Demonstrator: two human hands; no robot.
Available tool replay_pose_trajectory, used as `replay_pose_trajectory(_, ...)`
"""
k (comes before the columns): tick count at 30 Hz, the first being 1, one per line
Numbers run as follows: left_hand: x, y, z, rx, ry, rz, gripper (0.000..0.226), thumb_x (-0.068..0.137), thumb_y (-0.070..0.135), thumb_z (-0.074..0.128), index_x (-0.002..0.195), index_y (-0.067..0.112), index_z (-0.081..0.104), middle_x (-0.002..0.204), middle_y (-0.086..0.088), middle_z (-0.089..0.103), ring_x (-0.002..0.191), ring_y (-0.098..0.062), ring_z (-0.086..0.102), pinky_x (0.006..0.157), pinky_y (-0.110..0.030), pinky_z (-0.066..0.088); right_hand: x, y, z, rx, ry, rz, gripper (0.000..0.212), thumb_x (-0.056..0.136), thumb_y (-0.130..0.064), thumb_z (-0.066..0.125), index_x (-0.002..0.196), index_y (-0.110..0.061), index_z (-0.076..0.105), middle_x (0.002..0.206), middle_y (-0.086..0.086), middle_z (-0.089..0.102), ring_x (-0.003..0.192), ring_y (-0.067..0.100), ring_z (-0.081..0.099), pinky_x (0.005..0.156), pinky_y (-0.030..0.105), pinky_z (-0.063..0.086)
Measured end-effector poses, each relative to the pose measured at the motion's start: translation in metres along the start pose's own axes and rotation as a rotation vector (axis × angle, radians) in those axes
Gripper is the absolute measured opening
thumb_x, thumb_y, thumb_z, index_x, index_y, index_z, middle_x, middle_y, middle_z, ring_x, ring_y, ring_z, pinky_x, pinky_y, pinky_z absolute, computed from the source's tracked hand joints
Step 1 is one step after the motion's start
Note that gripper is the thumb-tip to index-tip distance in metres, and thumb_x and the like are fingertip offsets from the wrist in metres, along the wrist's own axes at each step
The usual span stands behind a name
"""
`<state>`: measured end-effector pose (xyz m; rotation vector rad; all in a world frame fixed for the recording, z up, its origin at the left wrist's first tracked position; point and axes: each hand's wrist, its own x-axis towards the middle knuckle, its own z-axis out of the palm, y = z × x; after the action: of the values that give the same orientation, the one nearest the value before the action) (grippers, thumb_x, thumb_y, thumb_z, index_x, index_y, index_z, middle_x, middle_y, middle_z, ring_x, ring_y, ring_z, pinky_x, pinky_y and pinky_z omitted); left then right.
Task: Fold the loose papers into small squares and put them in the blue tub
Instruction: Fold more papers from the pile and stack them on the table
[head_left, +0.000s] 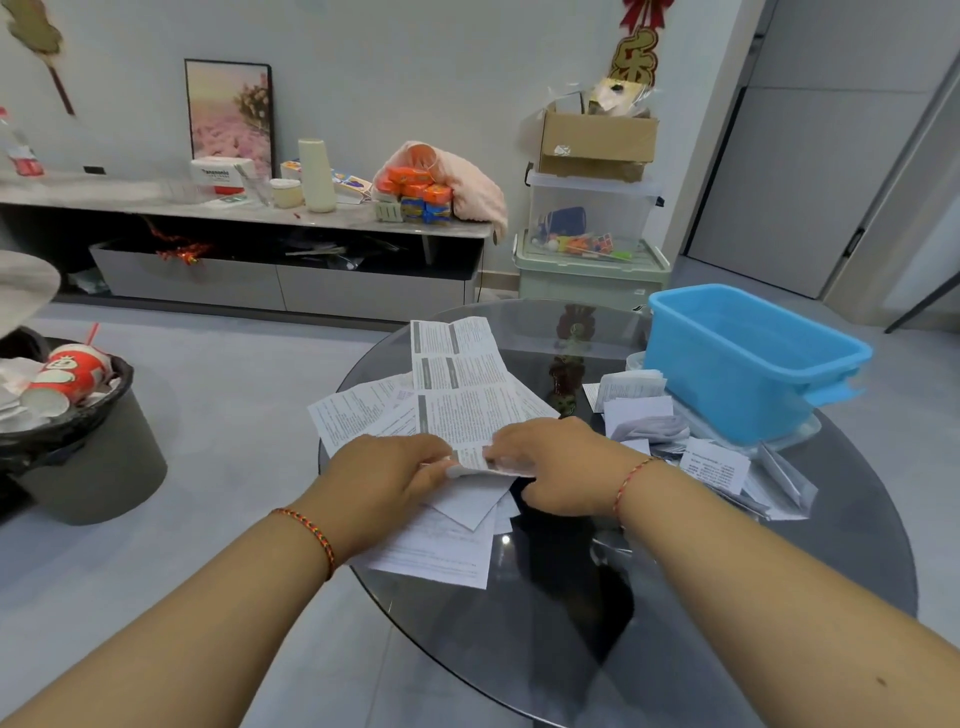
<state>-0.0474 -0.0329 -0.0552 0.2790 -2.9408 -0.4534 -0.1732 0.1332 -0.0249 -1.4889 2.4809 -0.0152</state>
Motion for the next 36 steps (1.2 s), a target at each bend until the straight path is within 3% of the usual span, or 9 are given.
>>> replay_pose_trajectory(3, 0.003, -0.004, -0.004, -0.261, 0.011, -0.081, 0.045, 0.082, 0.056, 0.057, 0.119, 0.030, 0.056, 0.112, 0.020, 0.058, 0.101, -0.001, 0.057, 0.090, -0.025, 0.046, 0.005, 0.013, 0.001, 0.125, 0.012, 0.096, 0.046, 0.087, -0.010, 0.049, 0.124, -0.037, 0.056, 0.131, -0.013, 0.053, 0.121, 0.016, 0.046, 0.103, 0.027, 0.034)
replay_pose_trajectory(7, 0.014, -0.007, -0.007, -0.365, -0.019, -0.126, 0.041, 0.077, 0.050, 0.068, 0.113, 0.032, 0.056, 0.104, 0.020, 0.059, 0.095, 0.001, 0.054, 0.076, -0.008, 0.040, 0.016, 0.023, -0.001, 0.296, 0.092, 0.122, 0.021, 0.089, -0.015, 0.054, 0.102, -0.024, 0.068, 0.101, -0.008, 0.065, 0.093, 0.013, 0.057, 0.082, 0.024, 0.046)
replay_pose_trajectory(9, 0.023, -0.013, -0.002, -0.328, 0.033, -0.177, 0.030, 0.082, 0.046, 0.066, 0.098, 0.021, 0.061, 0.091, 0.010, 0.064, 0.086, -0.009, 0.057, 0.076, -0.019, 0.046, 0.021, 0.025, -0.006, 0.412, 0.164, 0.166, 0.011, 0.088, -0.016, 0.057, 0.092, -0.011, 0.067, 0.084, -0.002, 0.062, 0.079, 0.016, 0.055, 0.071, 0.025, 0.044)
replay_pose_trajectory(13, 0.037, -0.018, 0.009, -0.380, 0.187, -0.335, 0.018, 0.086, 0.031, 0.066, 0.075, 0.020, 0.058, 0.065, 0.005, 0.063, 0.062, -0.011, 0.053, 0.057, -0.026, 0.040, 0.037, 0.028, -0.003, 0.637, 0.274, 0.354, 0.018, 0.086, -0.021, 0.066, 0.102, -0.013, 0.068, 0.104, 0.000, 0.068, 0.091, 0.017, 0.063, 0.081, 0.026, 0.050)
replay_pose_trajectory(16, 0.044, -0.012, 0.015, -0.434, 0.268, -0.455, 0.015, 0.082, 0.032, 0.070, 0.086, 0.021, 0.060, 0.077, 0.007, 0.065, 0.078, -0.014, 0.059, 0.066, -0.026, 0.042, 0.052, 0.027, 0.002, 0.563, 0.345, 0.482, 0.025, 0.081, -0.027, 0.072, 0.098, -0.014, 0.061, 0.110, 0.000, 0.067, 0.093, 0.018, 0.062, 0.083, 0.031, 0.052)
replay_pose_trajectory(22, 0.048, -0.009, 0.017, -0.386, 0.275, -0.458, 0.058, 0.082, 0.032, 0.070, 0.132, 0.031, 0.041, 0.089, 0.004, 0.061, 0.088, -0.017, 0.057, 0.071, -0.027, 0.041, 0.062, 0.014, -0.002, 0.379, 0.373, 0.537, 0.048, 0.080, -0.027, 0.073, 0.114, -0.013, 0.042, 0.100, 0.004, 0.060, 0.082, 0.022, 0.053, 0.068, 0.029, 0.040)
replay_pose_trajectory(28, 0.056, -0.014, 0.015, 0.116, 0.079, -0.201, 0.031, 0.094, 0.036, 0.051, 0.125, 0.037, 0.057, 0.143, 0.003, 0.035, 0.130, -0.023, 0.029, 0.102, -0.038, 0.031, 0.073, 0.015, -0.008, 0.228, 0.147, 0.517, 0.034, 0.084, -0.022, 0.069, 0.115, -0.014, 0.057, 0.112, 0.005, 0.061, 0.084, 0.022, 0.051, 0.076, 0.029, 0.042)
replay_pose_trajectory(32, 0.062, -0.014, 0.010, 0.104, -0.101, -0.111, 0.033, 0.100, 0.027, 0.035, 0.128, 0.026, 0.053, 0.140, 0.010, 0.045, 0.138, -0.012, 0.027, 0.113, -0.043, 0.009, 0.072, 0.012, -0.012, 0.114, 0.219, 0.306, 0.053, 0.081, -0.022, 0.068, 0.130, -0.022, 0.049, 0.132, 0.002, 0.049, 0.116, 0.024, 0.050, 0.095, 0.036, 0.045)
replay_pose_trajectory(36, 0.064, -0.014, 0.004, 0.147, -0.175, -0.125, 0.043, 0.094, 0.051, 0.041, 0.130, 0.030, 0.047, 0.137, 0.012, 0.048, 0.129, -0.012, 0.040, 0.116, -0.046, 0.000, 0.059, 0.004, -0.018, 0.084, -0.033, 0.122, 0.060, 0.086, -0.042, 0.061, 0.139, -0.021, 0.041, 0.139, -0.002, 0.047, 0.122, 0.020, 0.046, 0.098, 0.030, 0.038)
